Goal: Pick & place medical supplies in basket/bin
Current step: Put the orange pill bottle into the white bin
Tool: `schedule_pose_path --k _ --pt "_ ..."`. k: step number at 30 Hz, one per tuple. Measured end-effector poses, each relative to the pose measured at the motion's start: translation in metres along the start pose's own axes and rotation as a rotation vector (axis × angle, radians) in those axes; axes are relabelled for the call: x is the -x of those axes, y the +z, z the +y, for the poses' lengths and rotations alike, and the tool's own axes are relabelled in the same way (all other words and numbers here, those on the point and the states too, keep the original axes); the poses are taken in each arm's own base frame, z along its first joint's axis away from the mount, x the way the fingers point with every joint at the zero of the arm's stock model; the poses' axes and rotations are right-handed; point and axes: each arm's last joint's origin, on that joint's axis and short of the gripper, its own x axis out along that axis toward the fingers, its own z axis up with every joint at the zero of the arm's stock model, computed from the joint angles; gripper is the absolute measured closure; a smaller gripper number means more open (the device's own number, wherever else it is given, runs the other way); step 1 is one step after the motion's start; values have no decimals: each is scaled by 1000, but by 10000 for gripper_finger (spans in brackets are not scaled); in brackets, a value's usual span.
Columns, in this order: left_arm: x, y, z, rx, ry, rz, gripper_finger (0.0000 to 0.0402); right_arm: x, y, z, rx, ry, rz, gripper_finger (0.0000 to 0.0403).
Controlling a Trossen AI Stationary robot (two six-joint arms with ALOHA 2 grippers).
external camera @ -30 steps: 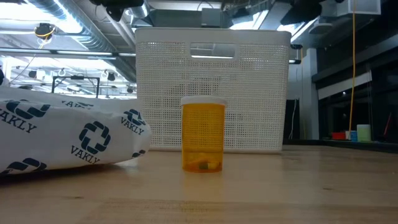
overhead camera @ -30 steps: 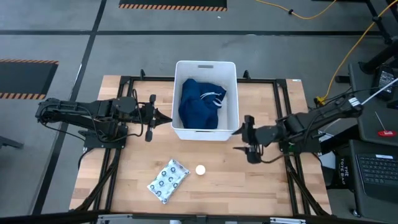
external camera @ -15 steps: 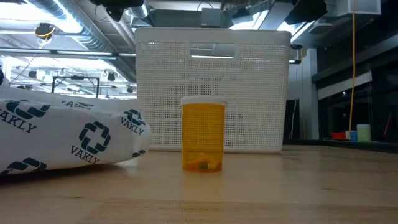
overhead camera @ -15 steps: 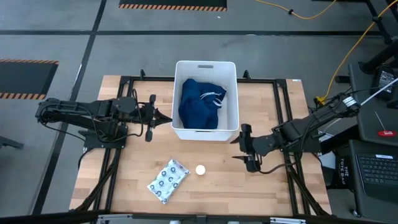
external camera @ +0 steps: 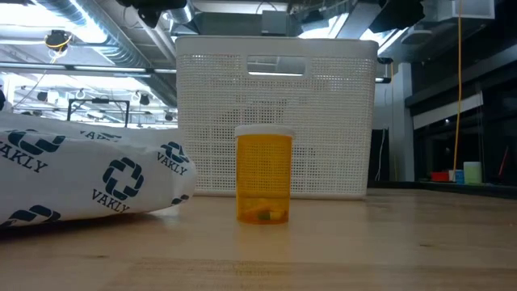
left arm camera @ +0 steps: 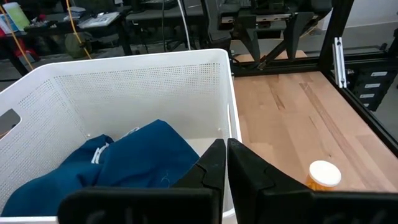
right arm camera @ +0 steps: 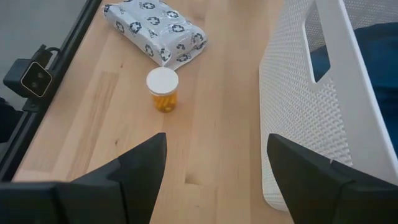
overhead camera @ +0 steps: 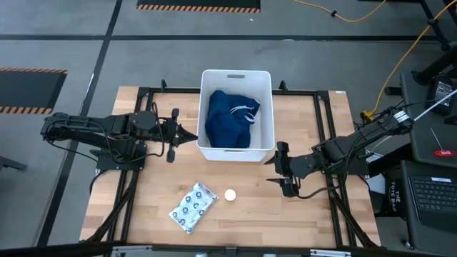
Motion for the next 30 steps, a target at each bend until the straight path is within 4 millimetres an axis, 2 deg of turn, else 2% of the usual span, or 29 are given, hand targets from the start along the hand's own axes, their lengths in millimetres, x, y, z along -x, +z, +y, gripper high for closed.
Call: schedule_pose_path --k 17,23,30 --pt "0 0 0 -7 0 0 394 0 0 0 0 0 1 124" --pt "0 1 0 -190 4 -7 394 0 0 0 0 0 1 124" --pt "0 1 0 -178 3 -8 389 0 0 0 0 -1 1 124"
